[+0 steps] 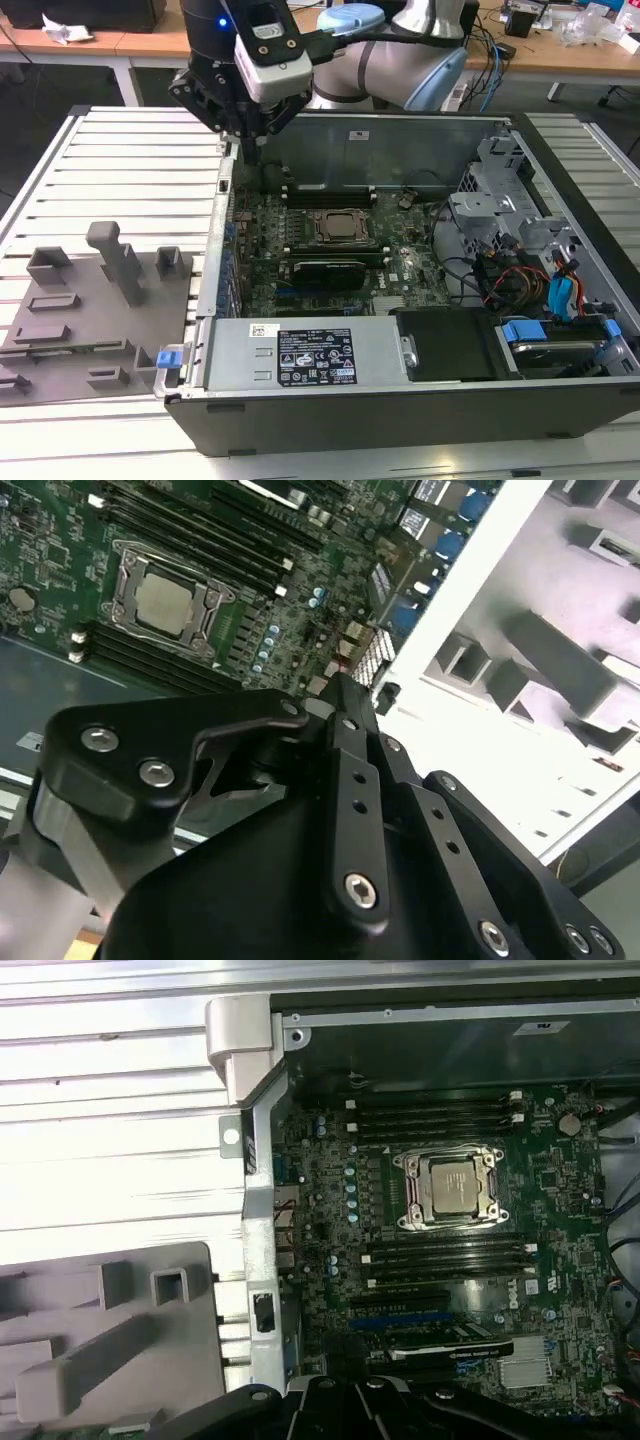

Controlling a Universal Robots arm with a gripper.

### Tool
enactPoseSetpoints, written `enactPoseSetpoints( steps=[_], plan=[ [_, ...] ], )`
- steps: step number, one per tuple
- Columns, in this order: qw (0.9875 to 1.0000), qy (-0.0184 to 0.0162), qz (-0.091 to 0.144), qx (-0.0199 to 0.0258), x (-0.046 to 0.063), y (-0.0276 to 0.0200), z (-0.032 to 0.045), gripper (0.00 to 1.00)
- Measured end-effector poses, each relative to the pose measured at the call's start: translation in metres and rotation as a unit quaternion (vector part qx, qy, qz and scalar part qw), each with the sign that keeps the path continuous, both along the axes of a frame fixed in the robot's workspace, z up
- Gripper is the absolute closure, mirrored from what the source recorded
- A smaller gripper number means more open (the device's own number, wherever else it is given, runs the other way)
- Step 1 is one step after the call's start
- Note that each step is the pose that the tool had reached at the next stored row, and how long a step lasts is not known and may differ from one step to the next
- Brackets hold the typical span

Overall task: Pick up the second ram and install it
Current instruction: 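Reach for the second ram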

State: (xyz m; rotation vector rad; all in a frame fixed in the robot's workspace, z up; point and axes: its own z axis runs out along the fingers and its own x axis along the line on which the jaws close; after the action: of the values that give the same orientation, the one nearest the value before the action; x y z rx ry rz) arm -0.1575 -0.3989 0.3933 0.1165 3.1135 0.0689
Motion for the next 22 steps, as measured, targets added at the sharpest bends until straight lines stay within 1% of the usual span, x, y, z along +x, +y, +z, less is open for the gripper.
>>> enactPoseSetpoints(
  steps=[7,13,19,22],
  plan=[
    [1.0000,0.0001,0.000,0.0000,-0.034,0.0000,0.0000,0.89],
    [1.0000,0.0000,0.000,0.0000,-0.048,0.0000,-0.0001,0.89],
    [1.0000,0.0001,0.000,0.0000,-0.067,0.0000,-0.0002,0.89],
    [1.0000,0.0000,0.000,0.0000,-0.072,0.0000,-0.0003,0.89]
  ],
)
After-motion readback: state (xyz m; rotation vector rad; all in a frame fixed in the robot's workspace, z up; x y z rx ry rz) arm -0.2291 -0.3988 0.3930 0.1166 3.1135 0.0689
